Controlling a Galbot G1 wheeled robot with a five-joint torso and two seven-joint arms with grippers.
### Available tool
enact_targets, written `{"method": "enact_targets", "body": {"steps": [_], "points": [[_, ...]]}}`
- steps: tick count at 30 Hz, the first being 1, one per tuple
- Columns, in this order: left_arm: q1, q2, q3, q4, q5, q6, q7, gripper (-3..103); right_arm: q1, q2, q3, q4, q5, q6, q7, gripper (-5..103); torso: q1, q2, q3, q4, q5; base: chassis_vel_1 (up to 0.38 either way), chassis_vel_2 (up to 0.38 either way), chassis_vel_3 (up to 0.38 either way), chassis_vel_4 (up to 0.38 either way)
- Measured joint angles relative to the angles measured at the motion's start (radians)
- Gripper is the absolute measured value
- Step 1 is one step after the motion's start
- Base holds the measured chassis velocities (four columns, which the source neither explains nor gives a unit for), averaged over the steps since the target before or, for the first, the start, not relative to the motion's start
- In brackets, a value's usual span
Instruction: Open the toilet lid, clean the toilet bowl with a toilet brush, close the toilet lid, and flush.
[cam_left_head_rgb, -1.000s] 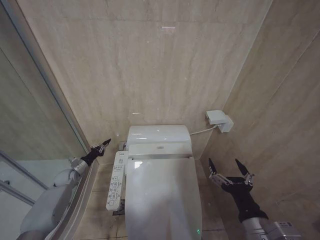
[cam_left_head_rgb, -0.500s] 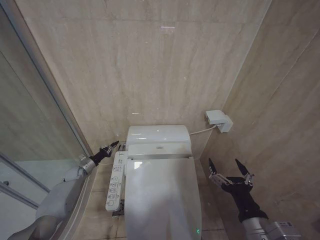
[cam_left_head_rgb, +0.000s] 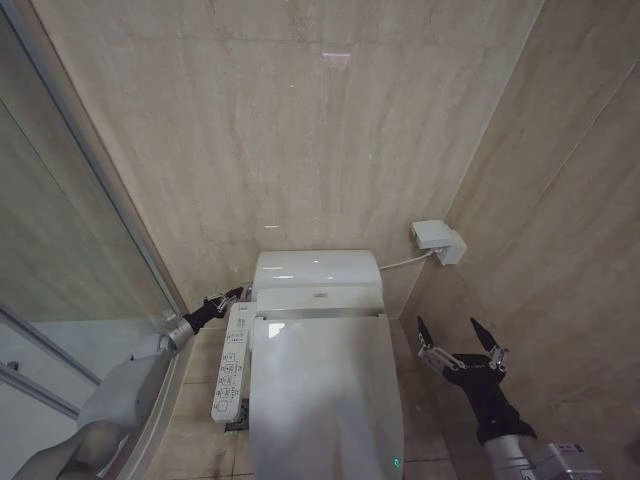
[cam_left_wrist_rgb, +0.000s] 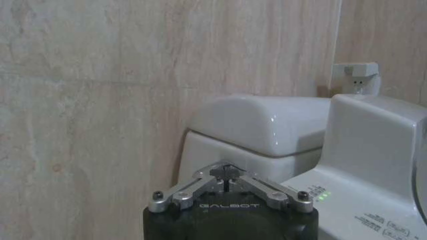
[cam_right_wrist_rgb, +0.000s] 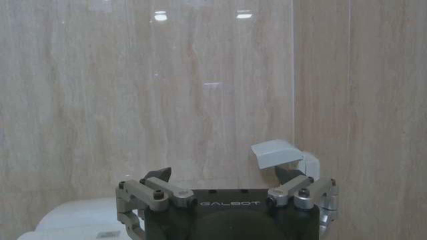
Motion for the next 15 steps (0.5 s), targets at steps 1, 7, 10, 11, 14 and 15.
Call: {"method": "enact_targets", "body": {"steps": [1, 7, 10, 11, 14, 15], "points": [[0.0, 0.0, 0.0, 0.0, 0.0, 0.0, 0.0, 0, 0.0, 0.0, 0.0, 0.0, 0.0, 0.0, 0.0, 100, 0.0, 0.0, 0.0, 0.0, 0.0, 0.0, 0.0, 0.0, 0.0], [0.017, -0.001, -0.014, 0.002, 0.001, 0.005, 0.028, 0, 0.0, 0.0, 0.0, 0.0, 0.0, 0.0, 0.0, 100, 0.0, 0.0, 0.0, 0.0002, 0.0002, 0.0, 0.0, 0.0, 0.0], [0.03, 0.002, -0.026, 0.002, 0.012, 0.008, 0.042, 0, 0.0, 0.0, 0.0, 0.0, 0.0, 0.0, 0.0, 100, 0.0, 0.0, 0.0, 0.0003, 0.0, 0.0, 0.0, 0.0, 0.0], [0.036, 0.004, -0.028, 0.003, 0.015, 0.01, 0.046, 0, 0.0, 0.0, 0.0, 0.0, 0.0, 0.0, 0.0, 100, 0.0, 0.0, 0.0, 0.0003, 0.0, 0.0, 0.0, 0.0, 0.0], [0.049, 0.006, -0.035, 0.006, 0.02, 0.016, 0.048, 0, 0.0, 0.0, 0.0, 0.0, 0.0, 0.0, 0.0, 100, 0.0, 0.0, 0.0, 0.0004, -0.0008, 0.0, 0.0, 0.0, 0.0], [0.052, 0.006, -0.039, 0.01, 0.02, 0.018, 0.048, 0, 0.0, 0.0, 0.0, 0.0, 0.0, 0.0, 0.0, 100, 0.0, 0.0, 0.0, 0.0002, -0.0009, 0.0, 0.0, 0.0, 0.0]]}}
